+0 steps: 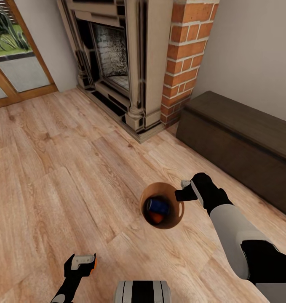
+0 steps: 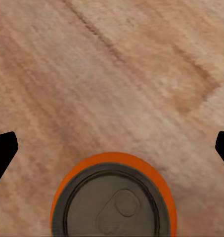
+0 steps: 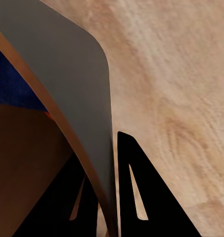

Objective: Put the three can of soda from the living room inside the tash can in the kitchen.

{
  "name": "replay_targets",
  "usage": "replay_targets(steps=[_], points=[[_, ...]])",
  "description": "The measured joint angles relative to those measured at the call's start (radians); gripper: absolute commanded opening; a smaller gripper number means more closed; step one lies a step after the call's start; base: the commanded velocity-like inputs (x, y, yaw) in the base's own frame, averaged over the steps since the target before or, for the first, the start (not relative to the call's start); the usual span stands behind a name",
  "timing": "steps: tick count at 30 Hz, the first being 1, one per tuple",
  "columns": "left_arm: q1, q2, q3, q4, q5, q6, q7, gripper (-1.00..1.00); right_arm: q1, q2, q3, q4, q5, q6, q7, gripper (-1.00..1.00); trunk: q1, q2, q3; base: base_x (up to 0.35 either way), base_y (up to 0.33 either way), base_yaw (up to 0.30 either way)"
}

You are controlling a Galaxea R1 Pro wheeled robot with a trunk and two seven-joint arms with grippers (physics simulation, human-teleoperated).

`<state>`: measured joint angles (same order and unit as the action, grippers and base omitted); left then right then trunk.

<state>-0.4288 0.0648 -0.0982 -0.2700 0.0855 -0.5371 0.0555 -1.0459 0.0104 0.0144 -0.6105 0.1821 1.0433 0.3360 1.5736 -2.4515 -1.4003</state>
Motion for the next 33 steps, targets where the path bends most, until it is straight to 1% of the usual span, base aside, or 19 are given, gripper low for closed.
replay_targets(steps=[3,8,14,22,25,30,33], points=[[0.001,0.001,0.0,0.0,0.0,0.0,0.001,1.0,0.0,-0.001,0.0,0.0,-0.006,0.001,0.0,-1.0,0.0,0.0,0.0,-0.077,0.0,0.0],[0.001,0.001,0.0,0.0,-0.001,0.001,0.002,1.0,0.0,-0.003,0.001,0.0,0.0,0.0,0.0,-1.0,0.0,0.0,0.0,-0.225,0.0,0.0],[0.001,0.001,0.0,0.0,0.0,0.0,0.003,1.0,0.001,-0.005,0.001,0.0,0.0,0.0,0.0,-1.0,0.0,0.0,0.0,-0.039,0.0,0.0],[0.001,0.001,0.0,0.0,-0.001,0.001,0.003,1.0,0.002,-0.004,0.001,0.0,-0.002,0.0,0.0,-1.0,0.0,0.0,0.0,-0.201,0.0,0.0],[0.001,0.001,0.0,0.0,-0.001,0.002,0.003,1.0,0.002,-0.004,0.001,0.0,0.003,0.0,0.0,-1.0,0.0,0.0,0.0,-0.063,0.0,0.0],[0.001,0.0,0.001,0.0,0.0,0.001,0.005,1.0,0.002,-0.002,0.001,0.0,-0.006,0.001,0.0,-1.0,0.0,0.0,0.0,-0.015,0.0,0.0],[0.0,0.0,0.001,0.001,0.0,0.002,0.006,1.0,0.002,-0.002,0.002,0.0,-0.002,0.0,0.0,-1.0,0.0,0.0,0.0,0.081,0.0,0.0]])
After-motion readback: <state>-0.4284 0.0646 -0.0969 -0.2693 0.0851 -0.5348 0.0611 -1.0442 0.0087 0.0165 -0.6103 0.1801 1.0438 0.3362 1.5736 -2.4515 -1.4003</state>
